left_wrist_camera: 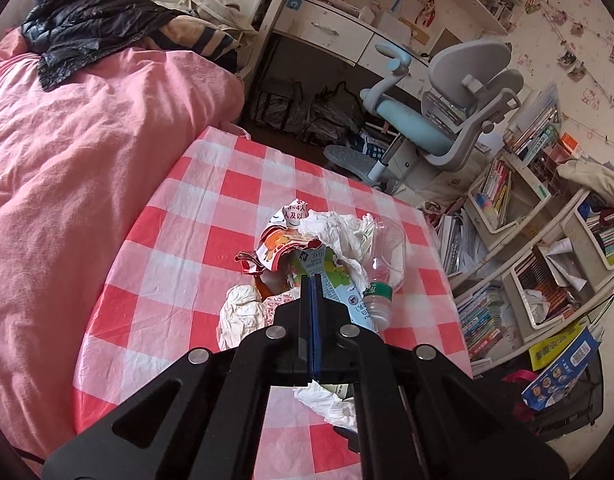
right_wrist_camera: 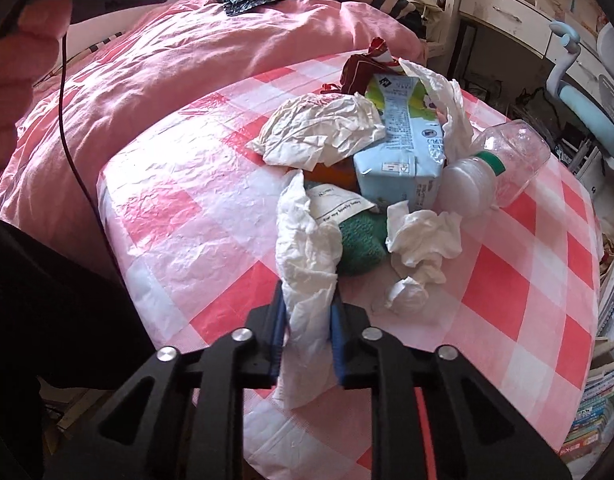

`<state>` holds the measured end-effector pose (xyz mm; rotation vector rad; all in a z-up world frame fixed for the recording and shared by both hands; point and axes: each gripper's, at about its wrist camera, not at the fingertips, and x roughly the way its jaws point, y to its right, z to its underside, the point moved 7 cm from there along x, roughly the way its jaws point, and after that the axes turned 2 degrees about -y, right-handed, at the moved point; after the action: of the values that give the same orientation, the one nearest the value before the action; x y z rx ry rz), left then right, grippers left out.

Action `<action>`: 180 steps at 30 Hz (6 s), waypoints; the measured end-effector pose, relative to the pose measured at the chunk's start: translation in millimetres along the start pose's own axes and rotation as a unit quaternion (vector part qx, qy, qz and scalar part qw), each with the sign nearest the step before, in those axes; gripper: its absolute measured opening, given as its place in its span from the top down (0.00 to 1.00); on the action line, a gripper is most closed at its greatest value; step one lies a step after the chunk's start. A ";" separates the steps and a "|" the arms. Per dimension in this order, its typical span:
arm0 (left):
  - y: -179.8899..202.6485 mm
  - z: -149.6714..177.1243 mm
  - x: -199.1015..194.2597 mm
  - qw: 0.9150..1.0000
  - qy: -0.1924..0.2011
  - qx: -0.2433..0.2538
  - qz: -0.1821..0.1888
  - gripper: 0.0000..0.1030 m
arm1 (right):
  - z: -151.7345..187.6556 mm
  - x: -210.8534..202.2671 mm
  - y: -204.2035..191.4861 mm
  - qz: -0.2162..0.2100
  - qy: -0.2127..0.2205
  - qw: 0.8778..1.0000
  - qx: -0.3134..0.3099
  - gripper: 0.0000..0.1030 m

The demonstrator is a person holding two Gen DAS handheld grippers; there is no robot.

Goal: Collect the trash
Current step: 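Grasp the white tissue with the right tool while the left tool approaches the paper, then grasp the crumpled white paper with the left tool, then carry paper and tissue to the yellow bin with both tools, then open both tools over the yellow bin and return to the table, then lower the left tool to the orange peel while the right tool approaches the tissue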

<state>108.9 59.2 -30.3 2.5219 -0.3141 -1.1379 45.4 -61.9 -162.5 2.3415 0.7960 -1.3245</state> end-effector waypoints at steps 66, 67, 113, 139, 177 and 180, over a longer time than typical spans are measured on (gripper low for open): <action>-6.3 26.4 22.4 0.996 -0.051 -0.023 0.075 0.71 | 29.5 -179.8 114.1 -0.068 0.252 0.942 0.210 0.87; 8.9 30.1 20.3 0.995 -0.054 -0.007 0.084 0.71 | 35.3 -188.9 124.5 -0.054 0.260 0.938 0.221 0.87; 189.4 114.0 16.1 0.965 -0.036 0.260 0.002 0.12 | 113.0 -237.7 205.5 0.144 0.237 0.922 0.269 0.19; 11.8 56.7 -3.0 0.997 -0.015 0.034 -0.068 0.11 | -0.4 -93.1 99.3 0.067 0.137 0.968 0.201 0.20; -10.5 55.1 92.2 0.966 -0.152 0.190 -0.089 0.29 | -14.1 1.1 81.7 0.012 0.012 0.978 0.208 0.50; -0.1 62.9 100.8 0.959 -0.163 0.217 -0.083 0.31 | -9.8 0.7 83.3 0.012 0.003 0.979 0.202 0.66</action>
<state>127.0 10.6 -137.2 2.7627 -0.4921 -1.7198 103.6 -122.1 -156.9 2.6492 0.5346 -1.5922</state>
